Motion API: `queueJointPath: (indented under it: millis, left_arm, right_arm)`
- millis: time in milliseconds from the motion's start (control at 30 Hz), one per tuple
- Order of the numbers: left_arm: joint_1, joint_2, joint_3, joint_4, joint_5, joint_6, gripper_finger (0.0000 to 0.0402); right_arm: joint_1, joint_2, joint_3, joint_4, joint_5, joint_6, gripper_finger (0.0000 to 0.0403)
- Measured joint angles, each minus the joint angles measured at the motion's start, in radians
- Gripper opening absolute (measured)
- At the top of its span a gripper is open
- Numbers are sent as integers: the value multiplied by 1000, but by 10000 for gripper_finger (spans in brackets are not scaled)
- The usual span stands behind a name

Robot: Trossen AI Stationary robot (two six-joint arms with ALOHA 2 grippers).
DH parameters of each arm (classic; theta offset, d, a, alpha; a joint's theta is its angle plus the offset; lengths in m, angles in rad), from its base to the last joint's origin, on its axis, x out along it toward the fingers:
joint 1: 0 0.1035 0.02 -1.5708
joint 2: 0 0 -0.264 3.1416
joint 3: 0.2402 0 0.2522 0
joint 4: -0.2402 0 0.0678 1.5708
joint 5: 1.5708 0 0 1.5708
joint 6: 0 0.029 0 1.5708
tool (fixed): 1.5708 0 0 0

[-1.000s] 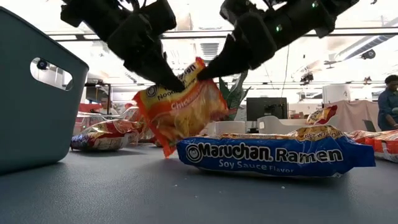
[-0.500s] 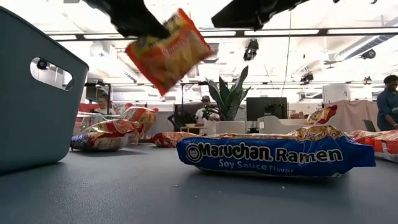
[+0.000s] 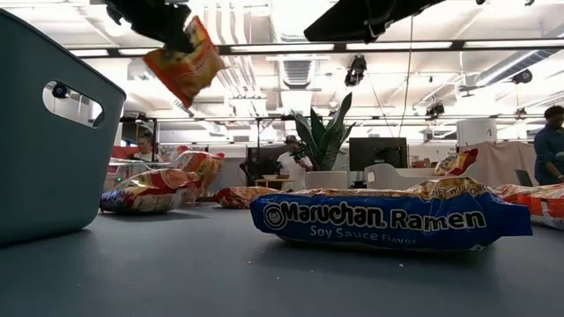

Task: Sort Maruchan noodles
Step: Put the orange noodle pack into the transparent bin

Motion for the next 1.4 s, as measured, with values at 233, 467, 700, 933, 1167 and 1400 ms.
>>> queueJointPath:
  millis: [233, 467, 700, 933, 1167, 1400]
  left_arm:
    - [239, 36, 0, -54, 123, -40, 111]
    - [455, 107, 0, -166, 247, -146, 111]
    - [564, 202, 94, -364, 412, -267, 111]
    - [633, 314, 221, -498, 523, -302, 111]
    - [658, 443, 313, -582, 560, -348, 111]
    - [661, 588, 375, -608, 564, -355, 111]
  right_arm:
    - [-3, 0, -20, -5, 0, 38, 130]
    - [-3, 0, -34, -5, 11, 48, 130]
    - [-3, 0, -42, -3, 25, 48, 130]
    - [-3, 0, -49, -4, 26, 68, 130]
    - [-3, 0, -57, -4, 26, 68, 130]
    - [-3, 0, -62, -4, 26, 67, 130]
